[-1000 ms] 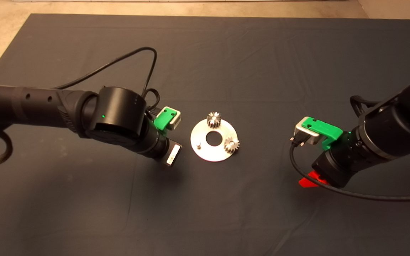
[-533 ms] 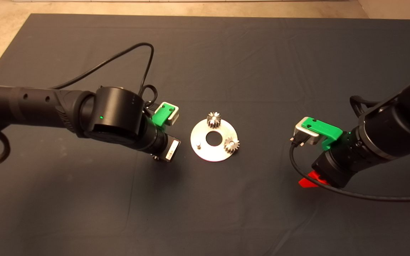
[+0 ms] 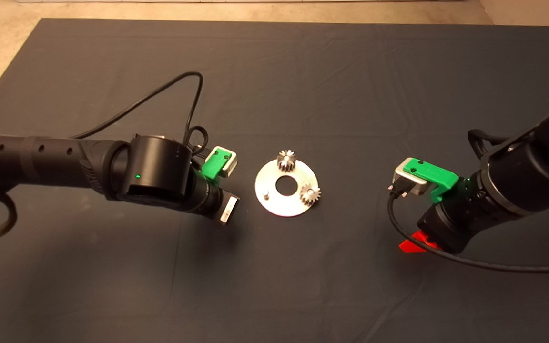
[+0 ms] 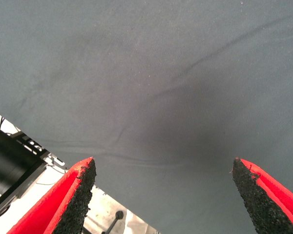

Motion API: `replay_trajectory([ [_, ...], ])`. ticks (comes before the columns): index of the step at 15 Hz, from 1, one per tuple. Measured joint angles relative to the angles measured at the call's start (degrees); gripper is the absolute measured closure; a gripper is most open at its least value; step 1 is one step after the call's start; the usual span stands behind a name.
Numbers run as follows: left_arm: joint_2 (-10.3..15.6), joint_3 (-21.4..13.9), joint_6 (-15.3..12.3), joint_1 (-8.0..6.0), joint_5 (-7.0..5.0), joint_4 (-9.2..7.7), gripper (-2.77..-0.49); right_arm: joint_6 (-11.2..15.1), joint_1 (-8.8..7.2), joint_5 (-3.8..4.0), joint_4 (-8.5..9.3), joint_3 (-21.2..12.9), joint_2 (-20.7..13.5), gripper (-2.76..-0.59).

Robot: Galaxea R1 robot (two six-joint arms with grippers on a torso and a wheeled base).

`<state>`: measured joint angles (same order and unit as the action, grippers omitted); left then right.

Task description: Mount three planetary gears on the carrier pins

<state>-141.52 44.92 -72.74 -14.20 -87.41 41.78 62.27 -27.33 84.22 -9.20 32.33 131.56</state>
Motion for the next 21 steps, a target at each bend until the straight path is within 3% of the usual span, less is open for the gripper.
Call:
replay_trajectory([
  [4, 0.6, 0.0, 0.0, 1.96, -0.1, 1.85, -1.18, 0.0, 0.02, -0.04, 0.01, -0.5, 0.0, -2.05],
  [21, 0.7, -1.6, 0.2, 5.13, -1.45, 10.85, -1.18, 0.2, 0.02, 0.0, 0.02, -1.6, -0.1, -2.05],
])
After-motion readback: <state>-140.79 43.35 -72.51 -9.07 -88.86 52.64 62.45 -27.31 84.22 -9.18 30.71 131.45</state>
